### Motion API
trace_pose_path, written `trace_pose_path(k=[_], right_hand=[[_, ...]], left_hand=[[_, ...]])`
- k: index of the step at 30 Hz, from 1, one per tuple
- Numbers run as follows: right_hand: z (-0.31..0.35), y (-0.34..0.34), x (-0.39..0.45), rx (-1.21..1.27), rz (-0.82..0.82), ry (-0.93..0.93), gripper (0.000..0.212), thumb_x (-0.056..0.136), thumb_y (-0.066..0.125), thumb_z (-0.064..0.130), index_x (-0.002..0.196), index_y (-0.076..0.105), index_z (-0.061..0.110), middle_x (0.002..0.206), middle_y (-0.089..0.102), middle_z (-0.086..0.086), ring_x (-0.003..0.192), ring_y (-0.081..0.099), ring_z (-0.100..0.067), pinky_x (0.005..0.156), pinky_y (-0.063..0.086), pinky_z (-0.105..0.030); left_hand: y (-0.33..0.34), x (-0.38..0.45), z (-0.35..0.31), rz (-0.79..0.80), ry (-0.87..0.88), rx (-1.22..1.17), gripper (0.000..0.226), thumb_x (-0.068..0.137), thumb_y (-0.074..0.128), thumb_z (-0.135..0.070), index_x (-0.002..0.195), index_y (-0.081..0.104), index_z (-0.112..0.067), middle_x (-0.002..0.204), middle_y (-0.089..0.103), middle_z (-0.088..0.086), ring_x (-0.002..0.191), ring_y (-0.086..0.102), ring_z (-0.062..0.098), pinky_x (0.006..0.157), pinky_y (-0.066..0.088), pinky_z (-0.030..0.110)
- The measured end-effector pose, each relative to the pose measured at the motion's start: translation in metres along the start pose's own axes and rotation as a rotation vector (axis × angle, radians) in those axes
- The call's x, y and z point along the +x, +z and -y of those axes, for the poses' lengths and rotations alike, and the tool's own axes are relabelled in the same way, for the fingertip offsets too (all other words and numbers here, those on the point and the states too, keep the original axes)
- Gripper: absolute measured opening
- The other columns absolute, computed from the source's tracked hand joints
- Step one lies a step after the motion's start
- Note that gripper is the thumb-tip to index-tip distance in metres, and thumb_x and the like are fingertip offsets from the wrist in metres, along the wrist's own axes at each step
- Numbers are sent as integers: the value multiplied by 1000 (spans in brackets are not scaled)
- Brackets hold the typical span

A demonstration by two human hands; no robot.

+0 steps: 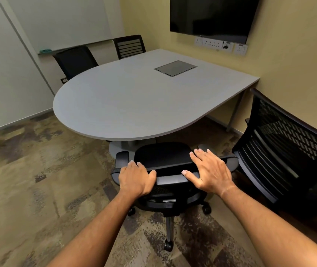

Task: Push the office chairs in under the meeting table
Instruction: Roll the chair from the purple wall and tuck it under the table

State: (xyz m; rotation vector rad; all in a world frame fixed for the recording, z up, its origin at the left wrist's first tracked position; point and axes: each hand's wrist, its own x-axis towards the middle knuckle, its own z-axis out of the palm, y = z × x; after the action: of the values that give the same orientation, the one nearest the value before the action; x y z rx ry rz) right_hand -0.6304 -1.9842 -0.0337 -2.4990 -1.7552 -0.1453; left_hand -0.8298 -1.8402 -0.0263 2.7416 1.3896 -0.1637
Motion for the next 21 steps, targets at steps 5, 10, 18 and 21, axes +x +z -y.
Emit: trace_pose_path(k=[5, 10, 18, 21], right_hand=[[-4, 0, 8, -3, -19, -25, 86, 90, 28, 71, 137, 55, 5, 139, 56, -17, 133, 49, -28, 116, 34, -43], [-7, 2, 25, -11, -21, -64, 88, 91, 23, 72, 139, 53, 4, 141, 55, -17, 135, 47, -29, 117, 32, -44], [-13, 7, 58, -26, -16, -118, 89, 92, 20, 72, 141, 50, 4, 143, 53, -16, 136, 45, -28, 119, 26, -43], [-10, 8, 70, -28, -8, -116, 90, 92, 19, 72, 142, 49, 3, 144, 52, -16, 137, 44, -28, 120, 24, -42]], left_hand=[[-1, 3, -2, 9, -43, 24, 63, 94, 25, -49, 120, 57, -1, 125, 57, 22, 114, 53, 32, 95, 41, 43], [-5, 13, -4, 32, -110, 25, 66, 90, 25, -51, 123, 55, -1, 126, 56, 25, 115, 52, 35, 98, 40, 44], [2, 32, 0, 46, -148, 36, 87, 89, 20, -63, 153, 23, -4, 152, 29, 33, 139, 24, 53, 113, 21, 59], [3, 41, 6, 20, -112, -20, 95, 88, 11, -74, 153, 23, -6, 156, 28, 25, 144, 21, 41, 115, 17, 56]])
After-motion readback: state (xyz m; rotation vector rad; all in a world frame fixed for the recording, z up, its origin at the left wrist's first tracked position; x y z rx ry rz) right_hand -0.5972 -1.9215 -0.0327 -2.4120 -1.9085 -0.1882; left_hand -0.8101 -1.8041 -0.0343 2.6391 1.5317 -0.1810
